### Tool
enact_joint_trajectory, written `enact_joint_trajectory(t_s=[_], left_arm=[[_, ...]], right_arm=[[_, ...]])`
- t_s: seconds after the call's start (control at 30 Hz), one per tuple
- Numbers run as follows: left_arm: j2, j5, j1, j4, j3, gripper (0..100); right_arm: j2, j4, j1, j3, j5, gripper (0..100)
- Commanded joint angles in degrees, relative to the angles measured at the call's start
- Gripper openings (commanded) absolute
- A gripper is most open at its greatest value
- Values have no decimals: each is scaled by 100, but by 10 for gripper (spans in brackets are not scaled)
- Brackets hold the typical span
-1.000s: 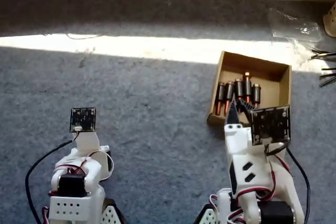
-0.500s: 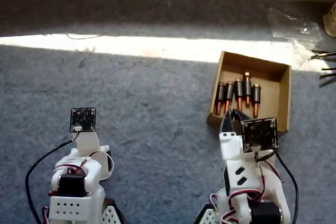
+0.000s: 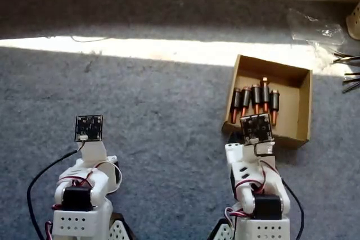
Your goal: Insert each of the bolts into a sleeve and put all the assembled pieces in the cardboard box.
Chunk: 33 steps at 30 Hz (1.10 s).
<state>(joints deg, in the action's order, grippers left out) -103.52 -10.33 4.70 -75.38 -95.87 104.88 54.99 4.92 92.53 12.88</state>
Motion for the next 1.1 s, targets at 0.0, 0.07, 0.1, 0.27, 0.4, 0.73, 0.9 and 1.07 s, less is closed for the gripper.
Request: enact_joint_trajectory(t_s=[0.0, 0.07, 0.1, 0.27, 0.4, 0.73, 0.9, 1.07], left_arm=[[-66, -26, 57, -26, -136, 5], [-66, -26, 57, -26, -136, 5], [-66, -26, 57, -26, -136, 5], [-66, -26, 57, -26, -136, 5], [-66, -26, 57, -26, -136, 5], [-66, -26, 57, -26, -136, 5], [-66, -26, 57, -26, -136, 5], [-66, -26, 57, -26, -136, 5]], right_arm=[[40, -163, 48, 110, -35, 4], [40, -163, 48, 312, -35, 4], [40, -163, 48, 426, -35, 4], [40, -136, 48, 945, -70, 4], [31, 119, 48, 1015, -97, 4], [31, 690, 22, 1033, -1776, 6], [31, 1156, 22, 1033, -1776, 6], [31, 1622, 22, 1024, -1767, 6]])
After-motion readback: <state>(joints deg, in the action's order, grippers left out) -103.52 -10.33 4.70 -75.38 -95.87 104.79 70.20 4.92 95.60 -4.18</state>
